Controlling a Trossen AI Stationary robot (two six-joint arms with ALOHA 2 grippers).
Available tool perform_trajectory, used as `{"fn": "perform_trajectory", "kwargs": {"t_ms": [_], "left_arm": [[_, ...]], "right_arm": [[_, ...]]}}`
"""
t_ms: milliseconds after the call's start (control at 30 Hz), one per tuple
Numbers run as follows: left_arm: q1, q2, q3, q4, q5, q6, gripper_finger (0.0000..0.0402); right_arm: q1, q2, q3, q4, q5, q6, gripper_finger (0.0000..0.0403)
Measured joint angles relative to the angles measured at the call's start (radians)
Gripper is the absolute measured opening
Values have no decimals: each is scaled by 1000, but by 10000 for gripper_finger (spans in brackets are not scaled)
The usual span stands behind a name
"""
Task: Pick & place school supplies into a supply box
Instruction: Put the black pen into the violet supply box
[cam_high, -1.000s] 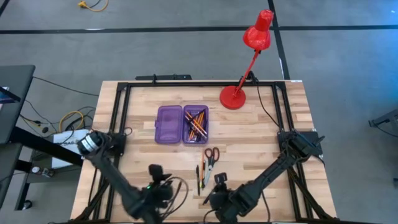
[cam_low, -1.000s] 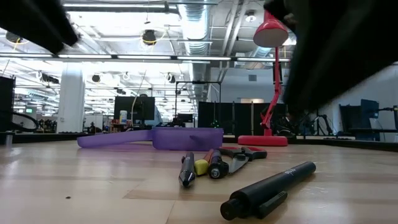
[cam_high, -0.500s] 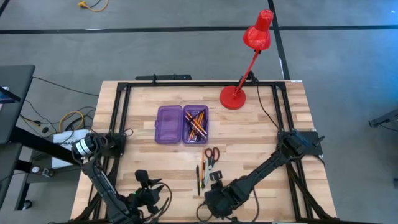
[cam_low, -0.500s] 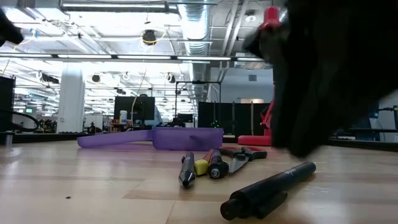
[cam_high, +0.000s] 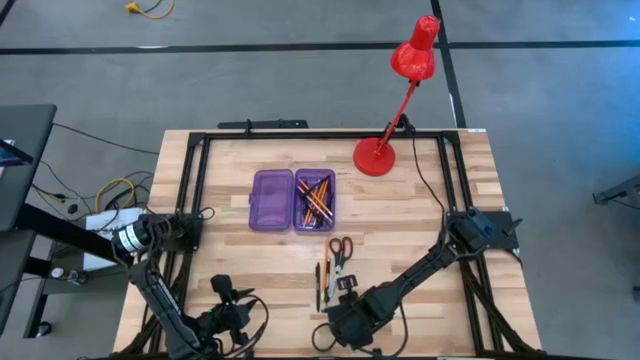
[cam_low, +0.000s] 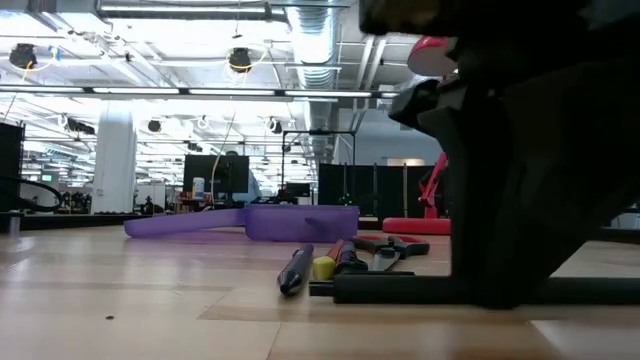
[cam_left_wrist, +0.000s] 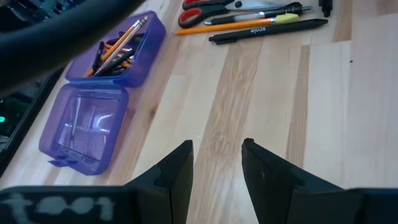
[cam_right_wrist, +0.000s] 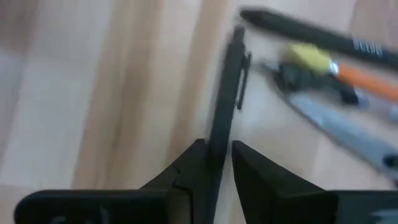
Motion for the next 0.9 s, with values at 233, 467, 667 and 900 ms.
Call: {"fn": "perform_trajectory", "kwargs": {"t_ms": [233,467,667,900], "left_arm": [[0,0,0,0,-25,0,126],[0,0,0,-1,-53,1,126],[0,0,0,-4,-78,1,126],[0,0,0,-3,-103,1,125]], "right_arm": [[-8,0,1,-186,-10,186,13],[50,5,-4,-256,130,414,6],[119,12,-10,-369,241,620,3],[168,12,13,-546,323,794,1]]}}
